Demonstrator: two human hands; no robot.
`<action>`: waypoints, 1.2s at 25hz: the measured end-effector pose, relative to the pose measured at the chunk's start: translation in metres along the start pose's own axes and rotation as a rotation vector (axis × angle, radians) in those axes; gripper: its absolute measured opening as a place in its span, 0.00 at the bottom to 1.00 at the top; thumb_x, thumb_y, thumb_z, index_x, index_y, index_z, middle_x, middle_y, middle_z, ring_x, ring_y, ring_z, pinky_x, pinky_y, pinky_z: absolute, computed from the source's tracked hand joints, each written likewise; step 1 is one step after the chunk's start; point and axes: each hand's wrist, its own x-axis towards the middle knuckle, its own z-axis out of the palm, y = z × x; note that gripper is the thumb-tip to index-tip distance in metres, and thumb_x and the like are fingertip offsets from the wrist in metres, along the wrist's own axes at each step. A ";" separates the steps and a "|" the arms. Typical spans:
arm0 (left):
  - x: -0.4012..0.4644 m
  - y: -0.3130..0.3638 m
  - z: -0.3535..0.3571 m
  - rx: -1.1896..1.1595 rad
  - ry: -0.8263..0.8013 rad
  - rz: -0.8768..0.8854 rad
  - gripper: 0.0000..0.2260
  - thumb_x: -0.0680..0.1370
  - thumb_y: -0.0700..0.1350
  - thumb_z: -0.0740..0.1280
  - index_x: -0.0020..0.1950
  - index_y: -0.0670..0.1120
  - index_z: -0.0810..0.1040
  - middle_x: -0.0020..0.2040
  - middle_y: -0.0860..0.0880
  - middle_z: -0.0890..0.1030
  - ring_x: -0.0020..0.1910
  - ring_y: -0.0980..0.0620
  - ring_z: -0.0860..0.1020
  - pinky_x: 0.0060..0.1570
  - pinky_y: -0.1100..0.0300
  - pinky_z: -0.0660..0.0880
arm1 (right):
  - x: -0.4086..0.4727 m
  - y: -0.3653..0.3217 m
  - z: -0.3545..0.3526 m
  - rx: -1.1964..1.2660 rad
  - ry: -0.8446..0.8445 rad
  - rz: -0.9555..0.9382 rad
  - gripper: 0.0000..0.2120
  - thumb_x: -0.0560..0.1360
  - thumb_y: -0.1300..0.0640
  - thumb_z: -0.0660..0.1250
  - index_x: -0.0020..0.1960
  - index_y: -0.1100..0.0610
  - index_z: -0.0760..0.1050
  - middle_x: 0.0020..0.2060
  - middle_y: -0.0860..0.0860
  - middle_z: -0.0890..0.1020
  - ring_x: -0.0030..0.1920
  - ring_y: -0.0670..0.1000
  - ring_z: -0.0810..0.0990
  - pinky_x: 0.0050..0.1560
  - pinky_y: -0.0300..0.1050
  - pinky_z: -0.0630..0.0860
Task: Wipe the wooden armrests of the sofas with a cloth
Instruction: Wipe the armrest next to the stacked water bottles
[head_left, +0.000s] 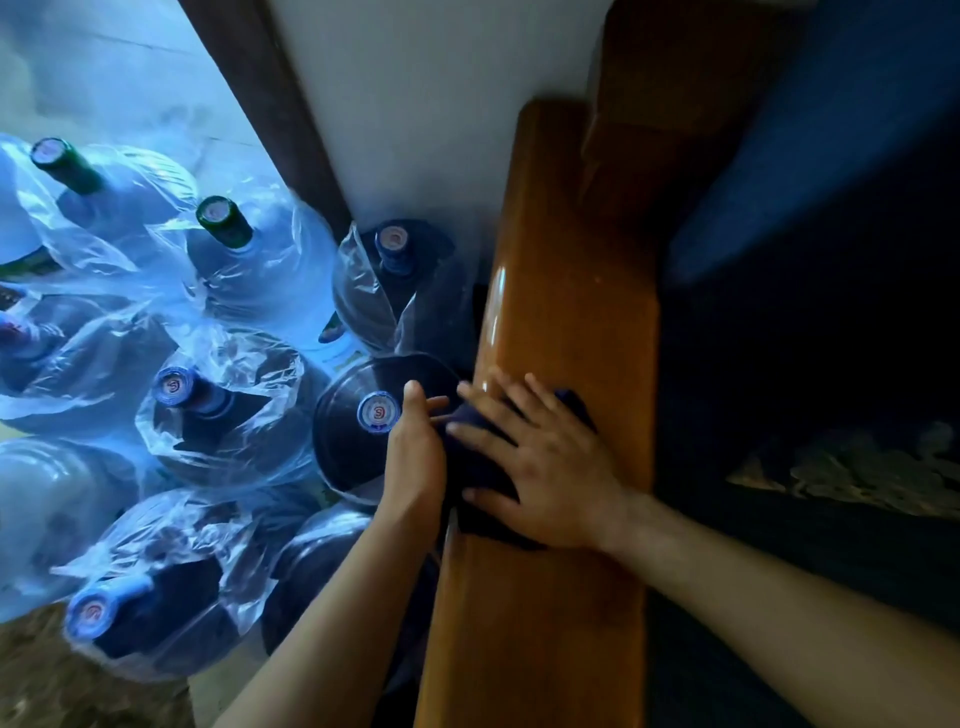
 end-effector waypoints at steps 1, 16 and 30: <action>0.004 0.001 0.004 0.006 -0.042 0.008 0.25 0.85 0.62 0.52 0.54 0.49 0.83 0.43 0.50 0.89 0.46 0.53 0.87 0.48 0.54 0.79 | 0.021 0.021 -0.006 -0.023 0.008 0.094 0.33 0.81 0.32 0.51 0.82 0.44 0.57 0.84 0.50 0.53 0.84 0.58 0.46 0.82 0.61 0.47; 0.008 0.006 0.033 0.241 -0.056 0.108 0.29 0.84 0.64 0.46 0.55 0.48 0.82 0.51 0.43 0.85 0.52 0.44 0.83 0.59 0.40 0.78 | 0.059 0.062 -0.019 0.120 0.283 1.010 0.30 0.84 0.45 0.48 0.83 0.55 0.53 0.83 0.58 0.56 0.82 0.61 0.54 0.81 0.59 0.57; 0.084 0.051 0.072 0.158 -0.125 0.058 0.37 0.82 0.68 0.42 0.48 0.49 0.86 0.39 0.47 0.88 0.44 0.49 0.86 0.55 0.46 0.79 | 0.258 0.164 -0.060 0.001 0.170 0.754 0.37 0.78 0.49 0.62 0.83 0.52 0.53 0.83 0.59 0.51 0.81 0.67 0.50 0.81 0.63 0.47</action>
